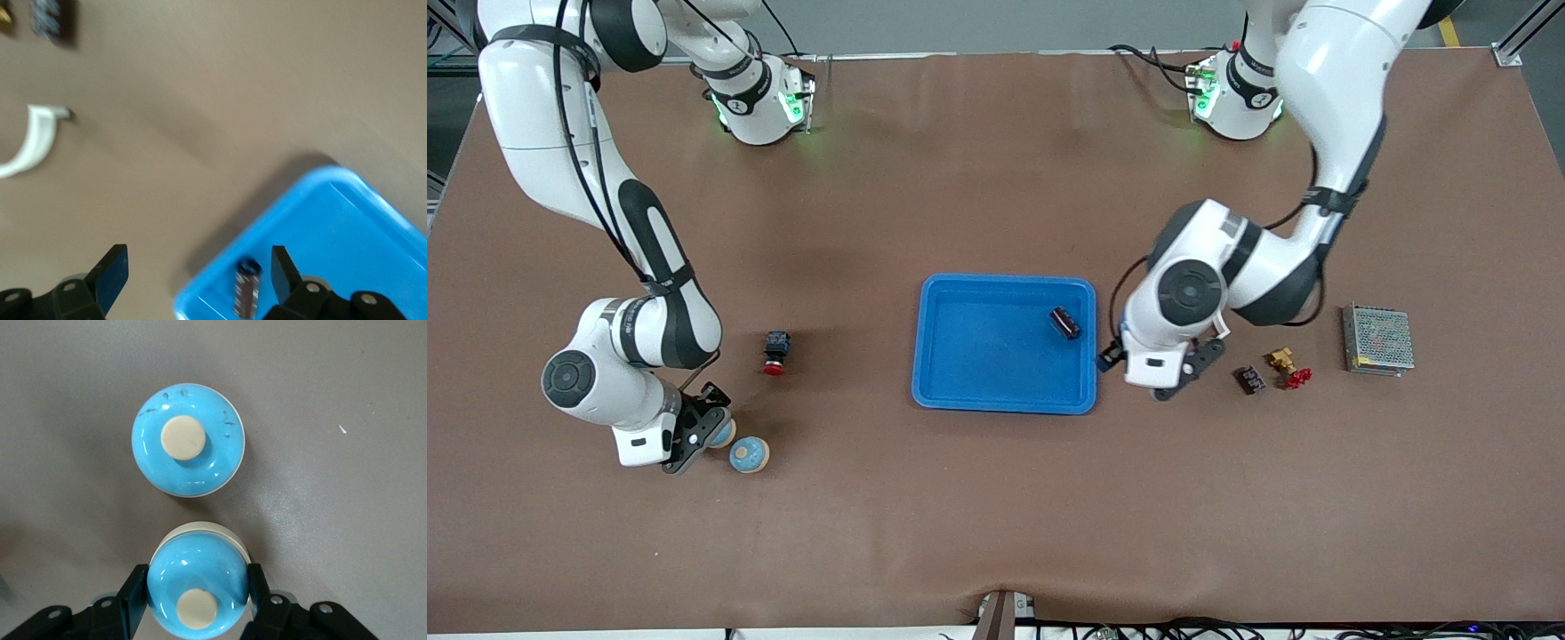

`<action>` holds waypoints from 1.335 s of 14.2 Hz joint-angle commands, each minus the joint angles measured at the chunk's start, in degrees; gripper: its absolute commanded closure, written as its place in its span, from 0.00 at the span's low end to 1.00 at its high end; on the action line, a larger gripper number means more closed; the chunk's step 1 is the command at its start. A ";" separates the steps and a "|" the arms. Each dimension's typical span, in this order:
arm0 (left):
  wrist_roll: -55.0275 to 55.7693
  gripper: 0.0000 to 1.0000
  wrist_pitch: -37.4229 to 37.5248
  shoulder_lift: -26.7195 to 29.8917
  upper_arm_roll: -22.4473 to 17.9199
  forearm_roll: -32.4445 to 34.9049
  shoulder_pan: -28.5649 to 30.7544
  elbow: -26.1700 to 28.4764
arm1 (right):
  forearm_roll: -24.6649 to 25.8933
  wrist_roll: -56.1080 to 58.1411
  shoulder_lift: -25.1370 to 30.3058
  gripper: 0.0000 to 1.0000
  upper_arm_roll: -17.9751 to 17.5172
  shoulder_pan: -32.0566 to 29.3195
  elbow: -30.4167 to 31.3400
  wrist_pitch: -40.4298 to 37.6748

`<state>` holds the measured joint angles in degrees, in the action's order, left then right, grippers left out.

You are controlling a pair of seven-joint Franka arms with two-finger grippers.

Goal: Place electrolytic capacitor and blue bell in tray
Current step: 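Reach the second capacitor with the left gripper while the right gripper grasps a button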

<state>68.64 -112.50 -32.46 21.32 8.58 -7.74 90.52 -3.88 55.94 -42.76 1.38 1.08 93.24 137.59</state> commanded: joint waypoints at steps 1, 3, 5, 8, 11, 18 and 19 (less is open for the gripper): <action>-2.54 0.10 1.49 1.53 0.22 1.17 3.33 1.06 | -2.97 0.58 -1.01 0.49 -0.33 -0.29 -2.45 -1.00; -4.12 0.14 1.49 1.53 0.22 2.39 5.53 1.93 | -3.15 0.49 -0.74 0.49 -0.33 -0.11 -3.50 -2.84; -4.83 0.19 1.49 1.44 0.31 6.34 7.91 3.16 | -3.15 0.40 -0.65 0.49 -0.33 -0.46 -6.13 -6.87; -7.19 0.24 0.88 0.91 0.31 7.76 11.07 3.69 | -3.15 -0.82 -0.30 0.49 -0.24 -0.11 -9.56 -12.41; -10.18 0.27 -0.78 0.03 0.31 9.69 14.50 4.75 | -2.80 -5.12 0.49 0.49 -0.24 1.03 -11.94 -17.95; -10.89 0.29 -12.39 -1.90 0.31 15.41 20.13 12.57 | -2.80 -24.61 4.17 0.49 -0.33 6.38 -11.77 -25.17; -10.89 0.30 -12.66 -2.34 0.31 15.50 20.13 12.66 | -2.80 -28.04 4.70 0.50 -0.33 7.35 -11.68 -26.22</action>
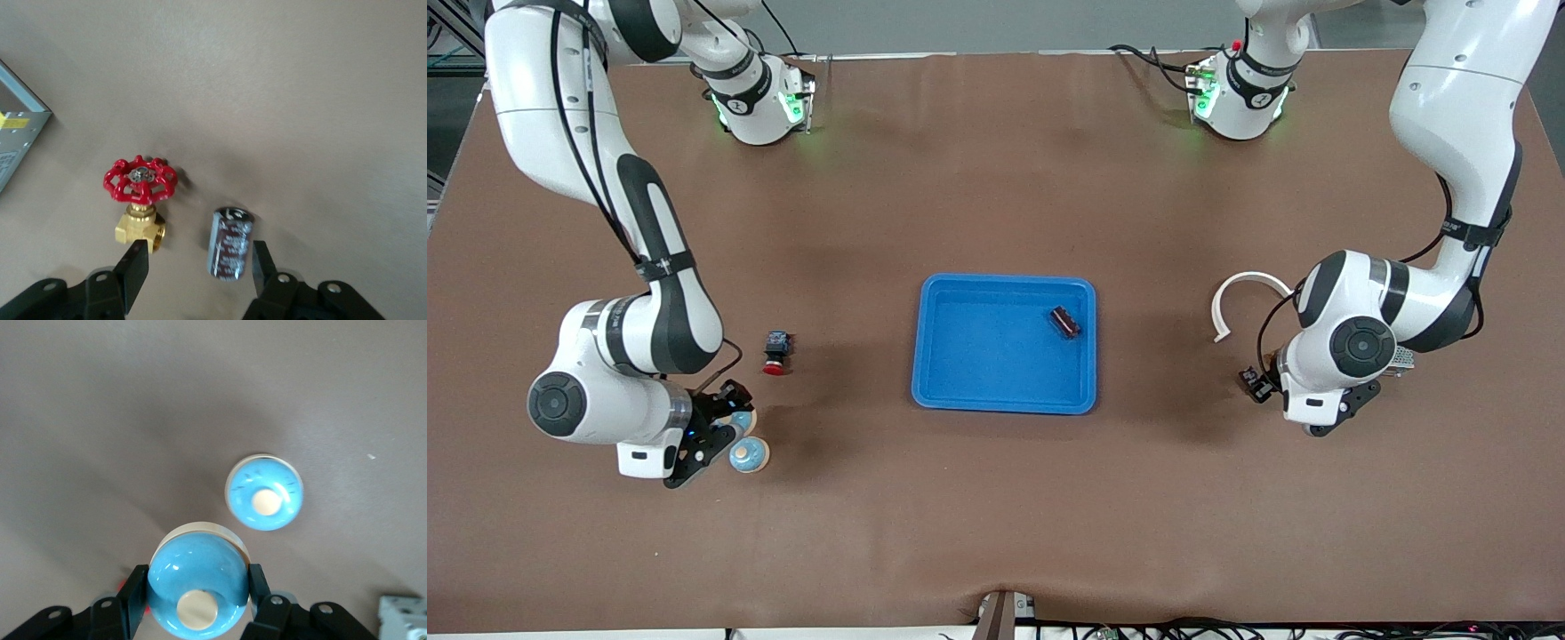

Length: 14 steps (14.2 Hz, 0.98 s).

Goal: Place electrolytic capacitor and blue bell in tray
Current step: 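Grasp the capacitor with the left gripper while the right gripper lifts the button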

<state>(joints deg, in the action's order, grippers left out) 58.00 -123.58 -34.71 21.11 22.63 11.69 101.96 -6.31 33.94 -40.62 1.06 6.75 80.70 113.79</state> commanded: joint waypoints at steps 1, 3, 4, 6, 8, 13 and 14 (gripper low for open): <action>-0.26 0.31 -1.67 -0.44 0.52 1.45 0.79 1.22 | -0.36 -9.21 3.09 0.49 -0.01 2.91 0.95 -2.95; -0.08 0.32 -3.24 -0.88 0.52 1.36 0.79 1.22 | -0.36 -15.71 4.23 0.49 -0.01 5.46 1.39 -3.39; 0.09 0.32 -4.29 -1.32 0.60 1.19 0.88 1.13 | -0.36 -19.31 4.84 0.50 -0.01 6.77 1.39 -4.00; 0.27 0.32 -5.62 -2.03 0.60 1.18 0.88 1.22 | -0.36 -26.08 5.64 0.49 -0.01 9.59 1.48 -4.80; 0.27 0.38 -5.71 -2.38 0.60 1.18 0.88 1.22 | -0.45 -32.94 6.08 0.50 -0.01 12.31 1.48 -4.71; 0.27 1.00 -5.71 -3.61 0.60 1.18 0.70 1.04 | -0.36 -47.19 6.25 0.50 0.08 18.73 1.56 -2.96; 0.27 1.00 -5.71 -3.44 0.60 1.18 0.70 1.04 | -0.36 -49.21 6.25 0.50 -0.01 19.44 1.74 -2.43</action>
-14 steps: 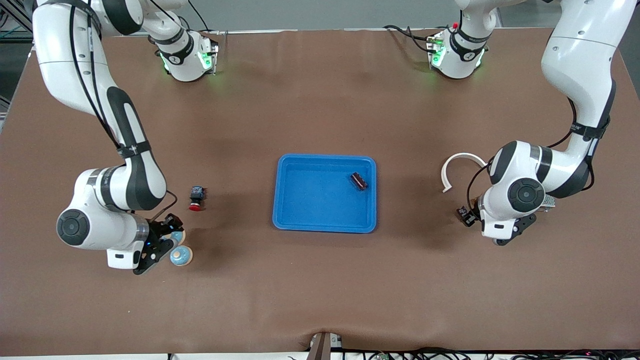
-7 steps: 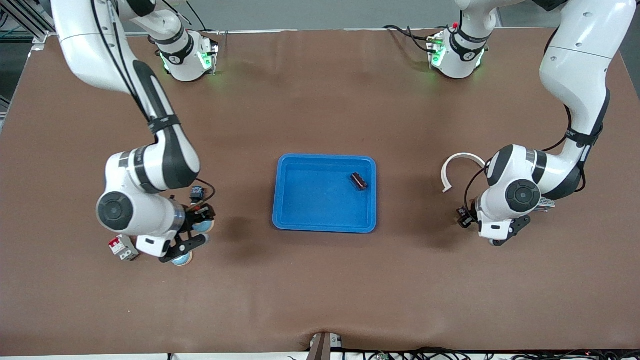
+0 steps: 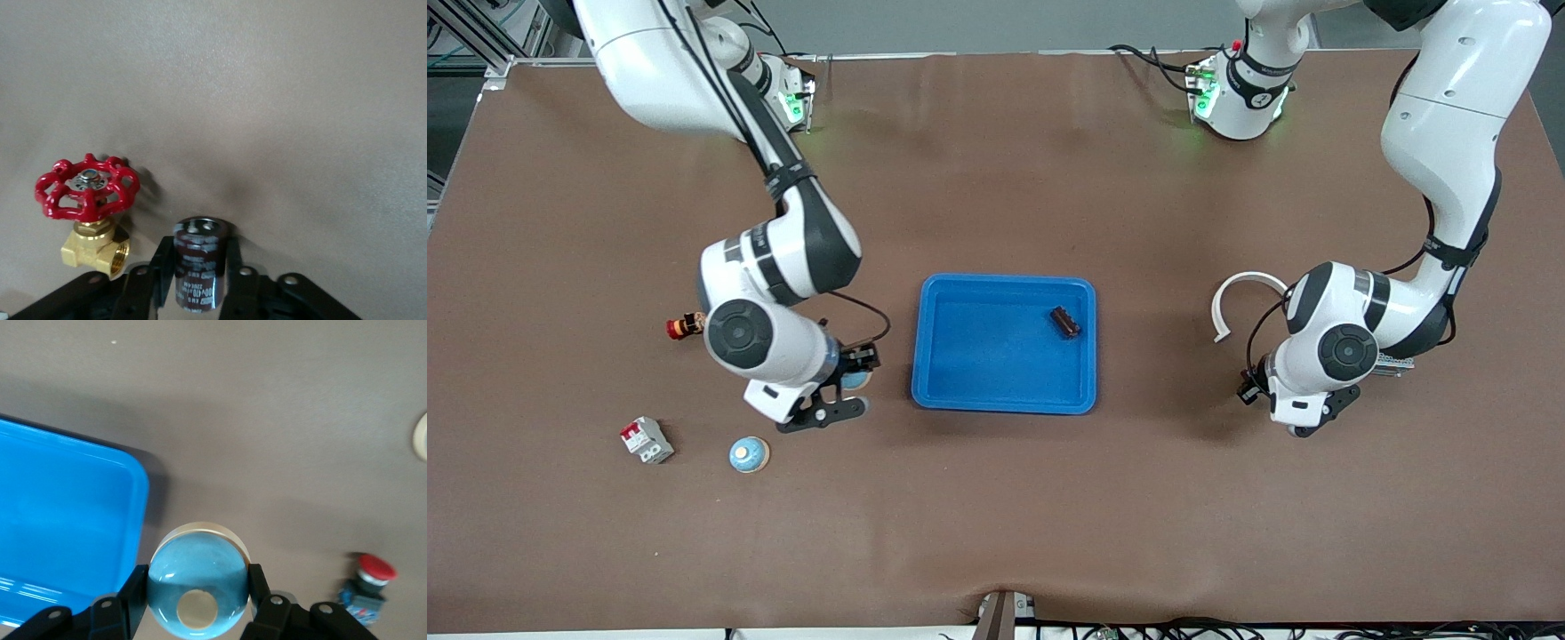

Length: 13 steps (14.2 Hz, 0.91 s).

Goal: Place electrolytic capacitor and blue bell in tray
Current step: 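Grasp the capacitor with the left gripper while the right gripper lifts the button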

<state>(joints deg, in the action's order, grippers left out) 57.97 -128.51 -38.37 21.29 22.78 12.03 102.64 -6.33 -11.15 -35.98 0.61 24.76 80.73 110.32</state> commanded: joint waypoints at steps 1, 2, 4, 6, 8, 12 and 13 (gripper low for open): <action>0.48 1.00 -0.60 0.58 0.51 1.04 0.10 0.28 | -0.43 -5.62 1.62 0.50 0.44 2.30 2.49 2.17; 0.91 1.00 -0.16 1.02 0.86 1.04 -0.16 0.02 | -0.43 -7.03 1.62 0.50 0.44 3.36 3.55 3.83; 1.18 1.00 0.89 2.86 2.17 0.43 -0.34 0.02 | -0.43 -9.93 1.70 0.50 0.44 5.20 5.92 7.70; 2.75 1.00 2.56 3.83 4.54 0.16 -0.34 -0.77 | -0.43 -12.91 1.62 0.50 0.44 6.70 8.12 11.13; 6.09 1.00 5.10 3.83 7.87 0.16 -0.34 -2.52 | -0.43 -13.98 1.70 0.50 0.53 8.19 9.70 12.63; 13.64 1.00 7.14 3.66 13.07 0.16 -1.31 -5.25 | -0.43 -18.11 1.53 0.50 0.53 10.57 10.85 14.04; 15.92 1.00 7.22 3.05 13.42 0.07 -2.61 -6.30 | -0.43 -18.90 1.53 0.50 0.53 10.75 11.29 14.91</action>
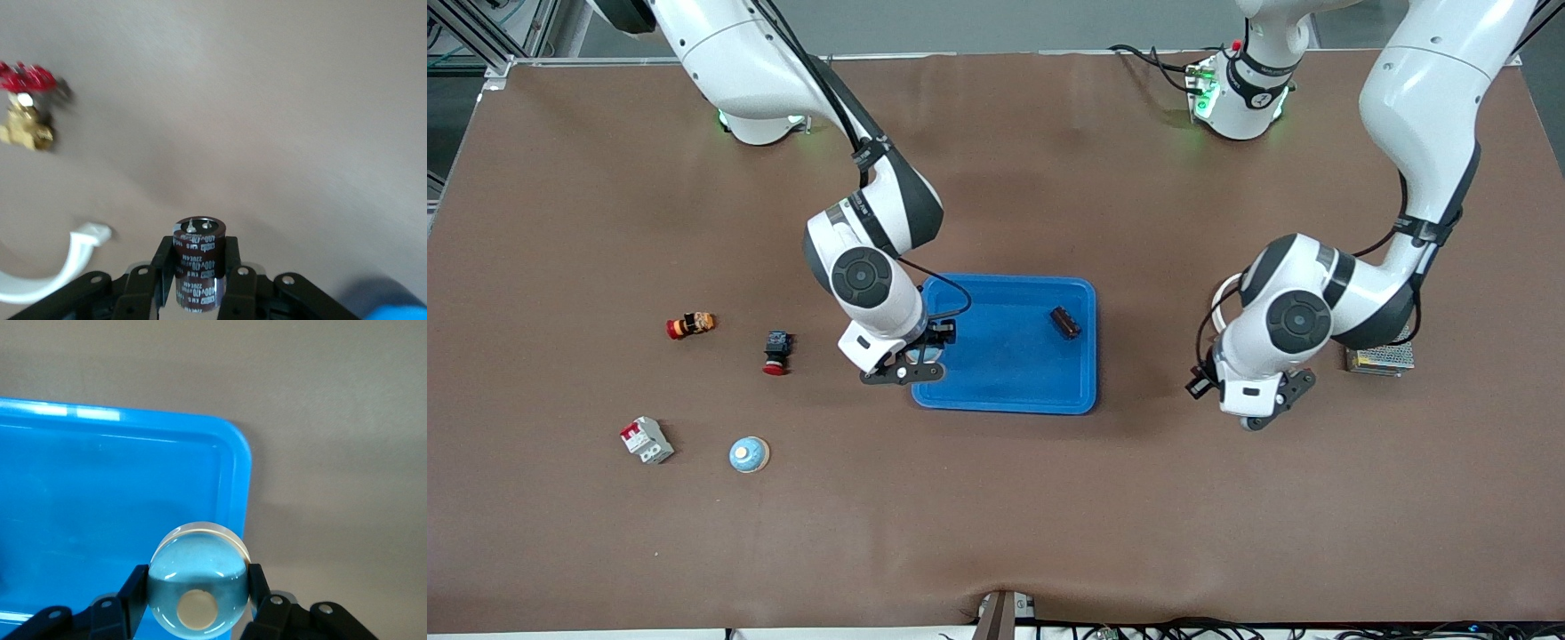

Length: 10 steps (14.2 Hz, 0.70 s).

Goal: Place electrolytic capacitor and blue bell in tray
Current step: 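Lower the capacitor and the button into the tray, opening both grippers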

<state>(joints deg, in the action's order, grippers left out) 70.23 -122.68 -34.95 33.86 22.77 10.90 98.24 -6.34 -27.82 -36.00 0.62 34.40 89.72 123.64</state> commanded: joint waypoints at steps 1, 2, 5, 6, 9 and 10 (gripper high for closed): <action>6.38 1.00 1.39 -0.90 0.86 0.08 -3.49 -2.79 | -0.43 -2.50 1.54 0.50 0.52 1.45 3.17 2.82; 8.41 1.00 1.39 -1.60 0.86 -0.01 -4.99 -3.75 | -0.43 -2.59 1.54 0.50 0.52 1.80 4.05 3.79; 13.77 1.00 1.30 -2.93 0.86 0.08 -8.51 -5.08 | -0.43 -2.59 1.54 0.50 0.52 2.60 6.95 7.66; 15.10 1.00 1.30 -3.10 0.77 0.16 -9.74 -5.25 | -0.43 -2.68 1.46 0.50 0.52 2.95 7.48 8.89; 18.78 1.00 1.30 -6.52 0.60 -0.01 -13.87 -9.55 | -0.43 -4.61 0.93 0.50 0.52 3.91 7.58 10.30; 20.11 1.00 1.30 -7.75 0.51 -0.01 -15.02 -11.04 | -0.43 -4.61 0.93 0.50 0.52 4.27 7.67 10.83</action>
<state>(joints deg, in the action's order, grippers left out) 88.04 -122.63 -39.24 34.62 22.76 -1.81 92.38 -6.34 -30.96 -36.04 0.62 37.24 96.12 133.11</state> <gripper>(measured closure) 0.661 0.357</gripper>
